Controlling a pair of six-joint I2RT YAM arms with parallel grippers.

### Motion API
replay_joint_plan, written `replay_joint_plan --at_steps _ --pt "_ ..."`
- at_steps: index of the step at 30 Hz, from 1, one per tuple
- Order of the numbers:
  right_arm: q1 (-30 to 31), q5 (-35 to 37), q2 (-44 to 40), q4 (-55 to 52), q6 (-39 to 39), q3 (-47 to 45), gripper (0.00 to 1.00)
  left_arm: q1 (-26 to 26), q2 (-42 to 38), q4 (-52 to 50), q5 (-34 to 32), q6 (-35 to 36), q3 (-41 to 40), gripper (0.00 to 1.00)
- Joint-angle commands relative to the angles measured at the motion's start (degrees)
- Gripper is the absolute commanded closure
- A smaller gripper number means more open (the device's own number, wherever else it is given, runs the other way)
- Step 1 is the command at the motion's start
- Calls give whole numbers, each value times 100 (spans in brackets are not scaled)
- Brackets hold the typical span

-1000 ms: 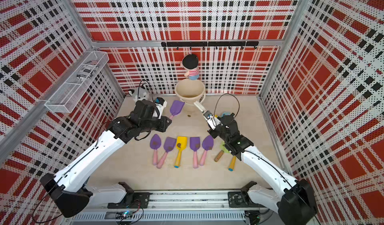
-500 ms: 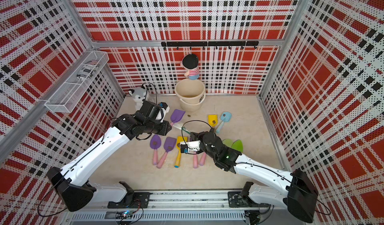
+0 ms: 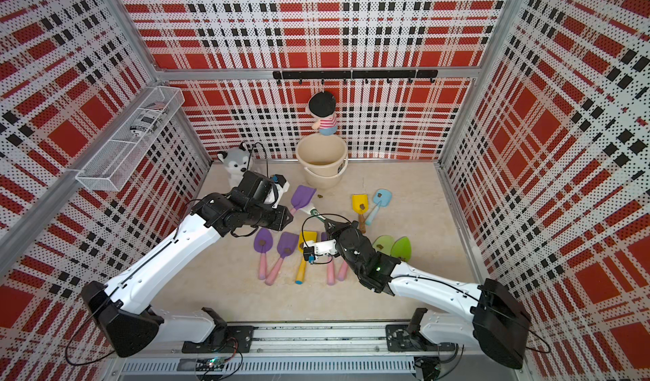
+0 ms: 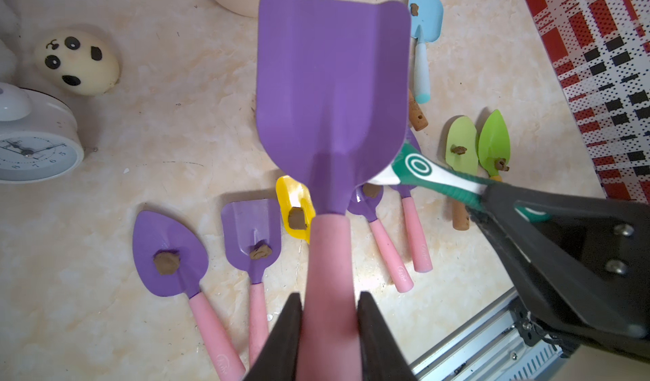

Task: Brush the soil off the hand trowel and place it into the bucket
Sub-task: Brush off the soil from the hand trowel.

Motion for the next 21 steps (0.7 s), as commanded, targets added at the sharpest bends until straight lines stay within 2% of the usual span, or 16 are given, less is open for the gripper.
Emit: replay_joint_plan --at_steps 1,11,21 --pt "-89 415 -20 1203 -204 -2 100 -13 -29 -191 104 67 -180 100" --pt "-618 520 80 1300 241 -401 100 156 -253 -163 186 65 -209 100" --pt "69 230 228 795 326 -502 100 191 -168 -25 305 65 -78 100"
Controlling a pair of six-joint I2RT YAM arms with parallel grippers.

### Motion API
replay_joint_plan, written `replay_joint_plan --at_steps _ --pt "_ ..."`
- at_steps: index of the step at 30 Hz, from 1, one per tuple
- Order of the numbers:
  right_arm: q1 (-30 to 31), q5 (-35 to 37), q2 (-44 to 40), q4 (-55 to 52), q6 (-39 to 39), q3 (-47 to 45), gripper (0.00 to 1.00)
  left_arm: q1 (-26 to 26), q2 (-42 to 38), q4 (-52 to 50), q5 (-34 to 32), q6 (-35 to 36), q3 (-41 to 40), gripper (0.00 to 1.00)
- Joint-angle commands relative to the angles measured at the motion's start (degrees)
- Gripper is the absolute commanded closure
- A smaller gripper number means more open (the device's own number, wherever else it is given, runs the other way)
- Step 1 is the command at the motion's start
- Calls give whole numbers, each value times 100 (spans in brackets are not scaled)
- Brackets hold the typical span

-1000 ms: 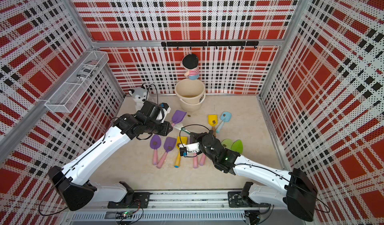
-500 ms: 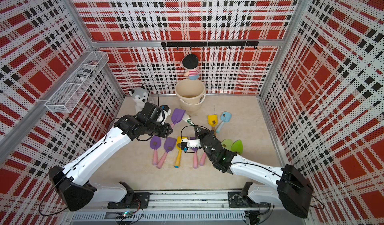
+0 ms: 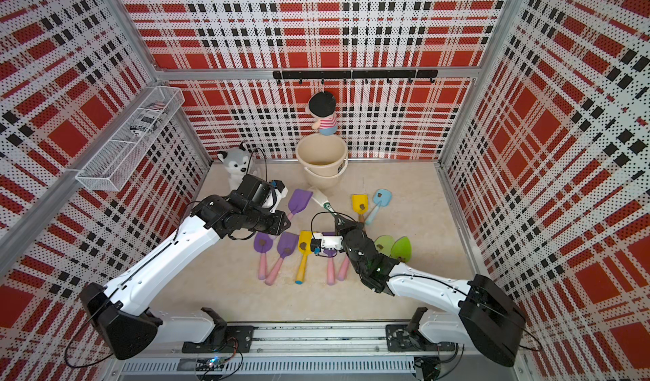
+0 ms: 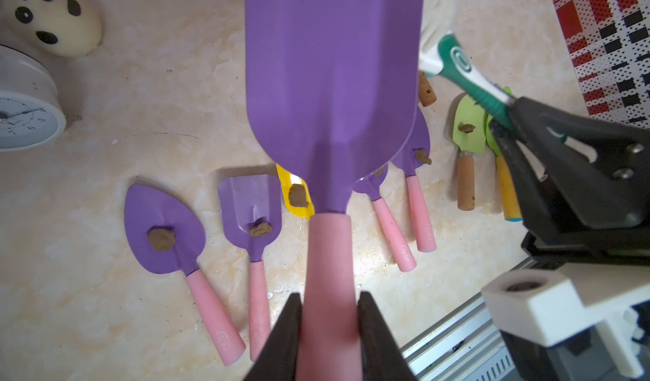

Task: Brush the soil off the hand trowel and place it into the bucket
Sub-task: Brush off the soil from the hand trowel.

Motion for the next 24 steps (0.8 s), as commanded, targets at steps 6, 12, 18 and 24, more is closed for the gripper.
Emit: replay_joint_plan --at_steps 6,12,18,24 --pt "571 -301 -13 -11 -114 107 100 77 57 207 152 80 26 100" --pt "374 -235 38 54 -48 263 100 108 43 202 187 98 -10 100" --pt "28 -152 58 196 143 422 100 157 -44 186 196 88 -80 100" --pt "-505 -90 32 -114 965 575 100 279 -166 193 168 106 -133 100"
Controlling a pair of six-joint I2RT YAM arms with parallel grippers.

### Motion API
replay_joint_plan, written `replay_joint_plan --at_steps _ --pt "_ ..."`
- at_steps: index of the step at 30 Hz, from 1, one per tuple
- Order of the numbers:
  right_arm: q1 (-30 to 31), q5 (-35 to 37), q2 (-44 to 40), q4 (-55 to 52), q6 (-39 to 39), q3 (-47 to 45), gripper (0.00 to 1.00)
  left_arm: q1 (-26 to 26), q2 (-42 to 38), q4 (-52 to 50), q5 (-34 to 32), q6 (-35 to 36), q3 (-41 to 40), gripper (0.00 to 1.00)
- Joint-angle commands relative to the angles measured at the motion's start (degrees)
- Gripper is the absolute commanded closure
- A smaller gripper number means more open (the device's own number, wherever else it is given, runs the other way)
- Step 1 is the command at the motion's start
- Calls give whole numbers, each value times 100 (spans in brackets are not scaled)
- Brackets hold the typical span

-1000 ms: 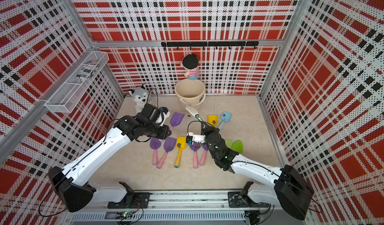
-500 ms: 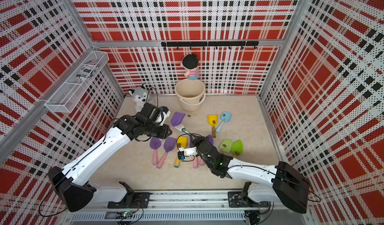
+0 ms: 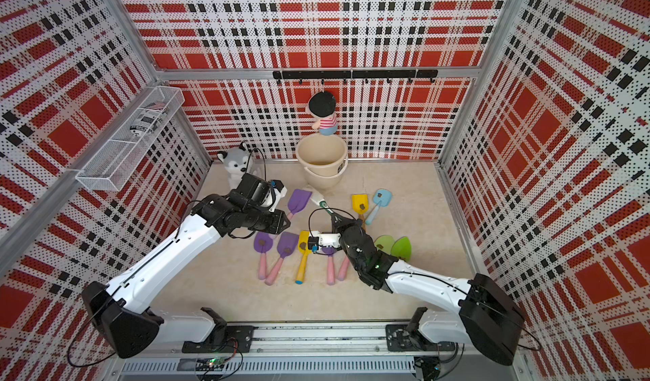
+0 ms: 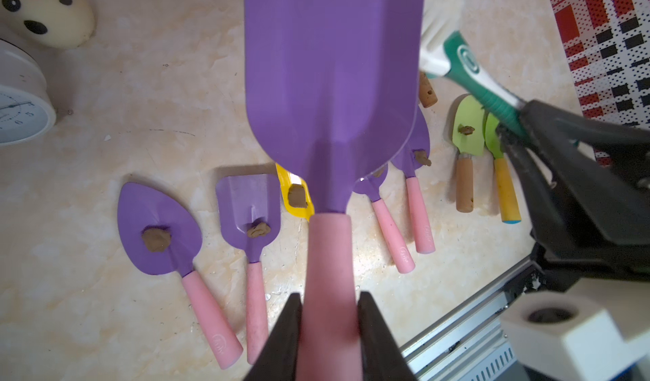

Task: Brush the soil off the hand trowel and place it into the bucket
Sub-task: Brush off the soil from the hand trowel.

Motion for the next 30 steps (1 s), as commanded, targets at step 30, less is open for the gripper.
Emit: replay_joint_plan --at_steps 30 --pt "-1611 -5618 -252 -1438 11349 1776 100 -421 381 1788 -1316 549 -142 100"
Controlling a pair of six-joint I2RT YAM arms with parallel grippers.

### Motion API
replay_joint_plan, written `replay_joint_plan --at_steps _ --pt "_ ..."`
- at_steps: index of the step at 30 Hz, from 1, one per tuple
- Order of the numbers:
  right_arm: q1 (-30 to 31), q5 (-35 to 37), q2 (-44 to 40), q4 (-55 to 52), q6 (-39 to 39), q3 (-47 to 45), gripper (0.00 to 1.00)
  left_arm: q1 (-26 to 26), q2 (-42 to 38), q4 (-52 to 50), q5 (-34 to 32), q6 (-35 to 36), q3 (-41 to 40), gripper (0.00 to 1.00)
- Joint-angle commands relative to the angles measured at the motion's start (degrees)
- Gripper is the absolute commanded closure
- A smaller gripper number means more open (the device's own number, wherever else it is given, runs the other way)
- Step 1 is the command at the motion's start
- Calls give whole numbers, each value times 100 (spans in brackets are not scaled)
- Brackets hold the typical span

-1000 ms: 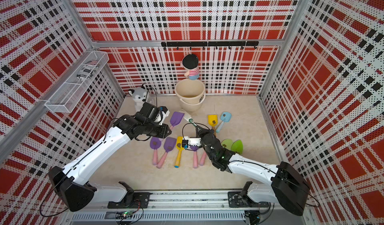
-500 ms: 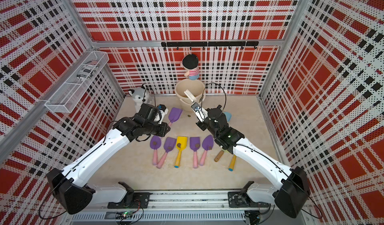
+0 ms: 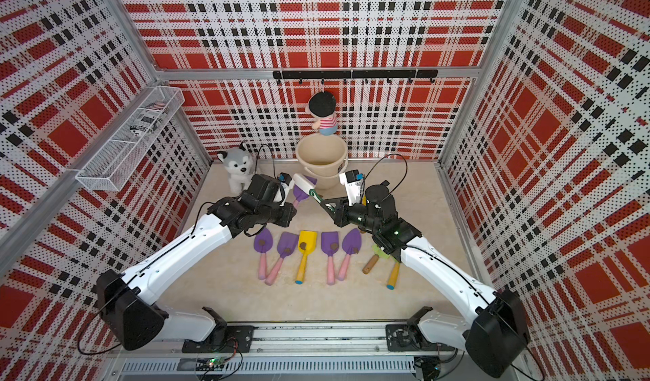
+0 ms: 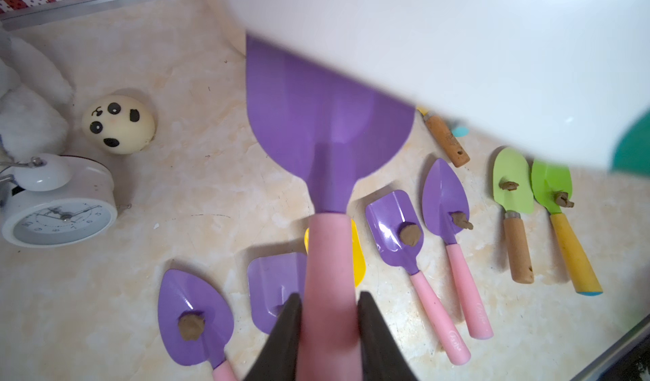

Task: Brush the soil off the hand trowel and place it into the bucket
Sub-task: Brush off the soil from the hand trowel.

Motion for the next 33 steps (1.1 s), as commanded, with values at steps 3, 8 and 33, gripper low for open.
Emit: replay_joint_plan --at_steps 3,8,33 --pt "-46 -245 94 291 787 -15 100 -112 15 238 -216 42 261 100" --pt "-200 -179 359 -17 861 -34 100 -125 -55 230 -213 10 254 100" --pt "-2528 102 -767 64 1379 -1046 100 229 -247 3408 581 -2744 113 100"
